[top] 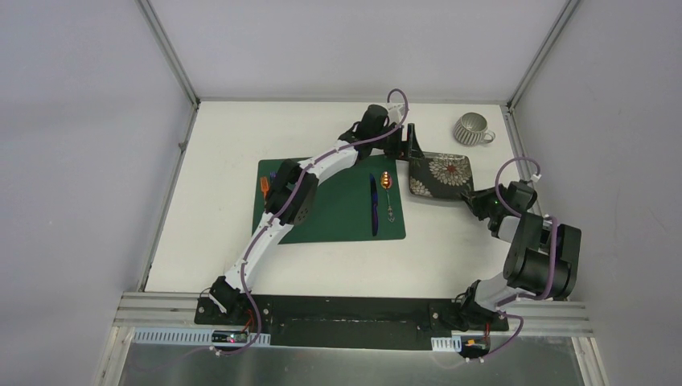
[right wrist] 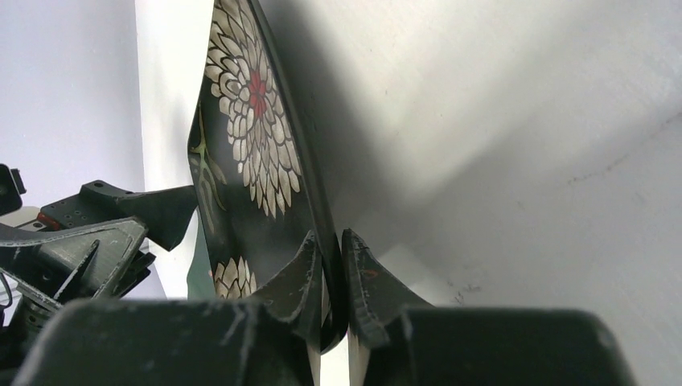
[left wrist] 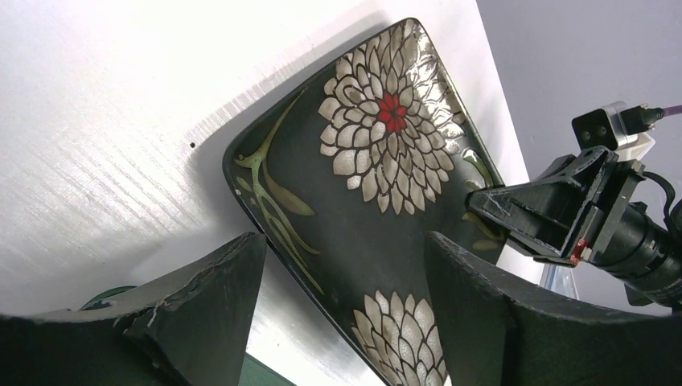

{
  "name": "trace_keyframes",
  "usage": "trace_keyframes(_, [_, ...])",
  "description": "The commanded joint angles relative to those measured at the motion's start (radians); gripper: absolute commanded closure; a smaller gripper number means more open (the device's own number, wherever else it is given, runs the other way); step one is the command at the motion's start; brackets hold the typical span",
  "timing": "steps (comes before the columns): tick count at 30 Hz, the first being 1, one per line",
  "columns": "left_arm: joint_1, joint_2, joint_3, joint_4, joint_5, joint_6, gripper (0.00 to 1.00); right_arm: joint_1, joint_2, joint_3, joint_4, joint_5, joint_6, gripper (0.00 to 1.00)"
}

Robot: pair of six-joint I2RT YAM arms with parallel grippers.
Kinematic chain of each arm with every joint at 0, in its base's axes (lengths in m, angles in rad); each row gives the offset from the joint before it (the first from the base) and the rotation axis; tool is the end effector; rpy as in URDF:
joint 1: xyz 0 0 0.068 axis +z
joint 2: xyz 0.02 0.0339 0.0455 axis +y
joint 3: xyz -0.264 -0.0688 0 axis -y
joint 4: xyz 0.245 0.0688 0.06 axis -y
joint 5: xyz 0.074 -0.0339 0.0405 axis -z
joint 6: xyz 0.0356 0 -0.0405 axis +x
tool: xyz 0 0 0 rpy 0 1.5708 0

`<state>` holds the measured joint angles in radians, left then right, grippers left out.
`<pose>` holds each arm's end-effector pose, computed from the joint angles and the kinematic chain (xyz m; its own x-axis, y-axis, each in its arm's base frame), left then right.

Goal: Set the dinner table for one person
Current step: Pick up the plate at the center of the board.

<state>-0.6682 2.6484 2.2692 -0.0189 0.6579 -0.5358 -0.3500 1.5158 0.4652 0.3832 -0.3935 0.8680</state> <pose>0.4547 -0.3867 0.1639 -0.7378 0.0677 -0.6716 0.6466 0.3564 -0.6744 0.2520 -0.0775 0.1282 -0.3500 0.8780 -0.3266 0.4655 0.4656 0.7527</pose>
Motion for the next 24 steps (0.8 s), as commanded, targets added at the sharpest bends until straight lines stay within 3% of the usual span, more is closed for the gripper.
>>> trace_keyframes(1, [-0.013,-0.021,-0.004,0.053,0.011,-0.006,0.27,0.002,-0.044,-0.020,-0.071,-0.045,-0.043,1.00])
trace_keyframes(5, [-0.016,-0.026,-0.011,0.051,0.011,-0.007,0.29,0.002,-0.030,-0.012,-0.043,-0.050,-0.009,1.00])
trace_keyframes(11, [-0.017,-0.033,-0.013,0.043,0.008,-0.008,0.30,0.008,0.075,-0.026,0.149,-0.086,0.125,1.00])
trace_keyframes(20, [-0.017,-0.042,-0.013,0.024,0.005,0.005,0.30,0.014,0.375,-0.121,0.705,-0.177,0.436,1.00])
trace_keyframes(24, [-0.017,-0.043,-0.013,0.023,0.003,0.011,0.34,0.015,0.480,-0.133,0.840,-0.193,0.485,1.00])
